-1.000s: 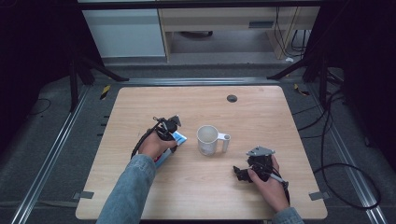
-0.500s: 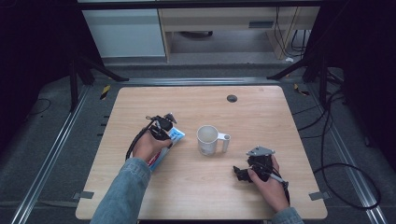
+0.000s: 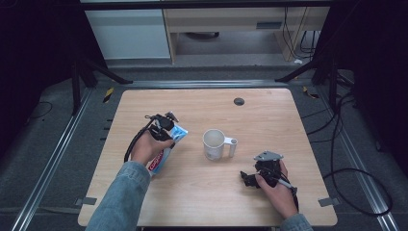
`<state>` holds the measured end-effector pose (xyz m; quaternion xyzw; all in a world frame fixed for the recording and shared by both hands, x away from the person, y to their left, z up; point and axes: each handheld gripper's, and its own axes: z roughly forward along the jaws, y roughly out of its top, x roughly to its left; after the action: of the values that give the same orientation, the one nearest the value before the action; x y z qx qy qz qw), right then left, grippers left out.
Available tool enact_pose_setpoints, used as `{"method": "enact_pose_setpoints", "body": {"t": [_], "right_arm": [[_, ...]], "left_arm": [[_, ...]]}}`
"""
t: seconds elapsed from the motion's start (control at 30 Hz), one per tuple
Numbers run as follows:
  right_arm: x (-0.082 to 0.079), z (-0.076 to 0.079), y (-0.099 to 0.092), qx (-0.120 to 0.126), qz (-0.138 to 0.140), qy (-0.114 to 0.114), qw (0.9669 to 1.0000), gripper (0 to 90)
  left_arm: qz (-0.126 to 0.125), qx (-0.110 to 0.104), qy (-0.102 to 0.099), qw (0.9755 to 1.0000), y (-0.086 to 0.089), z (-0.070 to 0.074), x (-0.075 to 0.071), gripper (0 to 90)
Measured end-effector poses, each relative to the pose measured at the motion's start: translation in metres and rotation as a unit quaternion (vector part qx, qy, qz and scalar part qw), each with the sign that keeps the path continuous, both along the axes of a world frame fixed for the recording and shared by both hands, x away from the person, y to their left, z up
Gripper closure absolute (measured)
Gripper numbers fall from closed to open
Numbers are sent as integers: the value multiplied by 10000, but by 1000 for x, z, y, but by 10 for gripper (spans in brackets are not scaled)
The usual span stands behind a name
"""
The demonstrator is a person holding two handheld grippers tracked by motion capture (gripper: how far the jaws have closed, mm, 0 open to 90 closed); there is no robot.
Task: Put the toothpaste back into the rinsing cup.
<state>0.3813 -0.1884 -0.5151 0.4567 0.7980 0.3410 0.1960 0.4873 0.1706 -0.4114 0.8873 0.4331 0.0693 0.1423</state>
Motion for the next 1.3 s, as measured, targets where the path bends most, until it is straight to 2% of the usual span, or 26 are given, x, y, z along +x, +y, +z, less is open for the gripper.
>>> {"method": "enact_pose_setpoints", "body": {"t": [0.13,0.17,0.23,0.27,0.37,0.4,0.47,0.7,0.83,0.87,0.93,0.97,1.27,1.3], "right_arm": [[1,-1,-1,-51,37,-47,10000,4],[-1,1,0,54,-7,60,10000,4],[-1,1,0,66,-12,65,10000,4],[0,0,0,-9,13,-11,10000,4],[0,0,0,-10,14,-11,10000,4],[-1,1,0,56,-15,60,10000,4],[0,0,0,-4,11,-8,10000,4],[0,0,0,-6,15,-13,10000,4],[0,0,0,-5,12,-12,10000,4],[-1,1,0,67,-19,61,10000,4],[-1,1,0,64,-16,60,10000,4],[0,0,0,-4,15,-12,10000,4],[0,0,0,-3,15,-13,10000,4],[0,1,0,63,-12,58,10000,4]], "left_arm": [[-6,-8,-79,10000,2,8,-2,729],[-19,-25,-106,9999,3,11,-3,729],[-32,-45,-164,9999,5,18,-4,730],[-32,-52,-187,9998,6,21,-5,729],[-8,-13,-224,9997,9,28,-4,730],[26,-25,-243,9997,10,30,-3,730],[58,-91,-281,9995,13,36,-2,730],[65,-221,-395,9990,13,45,-1,730],[30,-214,-438,9988,11,48,0,730],[20,-214,-466,9987,11,49,0,730],[-6,-258,-485,9985,10,52,-1,730],[-13,-291,-553,9980,9,54,-1,730],[6,-528,-811,9953,8,63,-4,729],[22,-558,-845,9949,8,63,-5,729]]}}
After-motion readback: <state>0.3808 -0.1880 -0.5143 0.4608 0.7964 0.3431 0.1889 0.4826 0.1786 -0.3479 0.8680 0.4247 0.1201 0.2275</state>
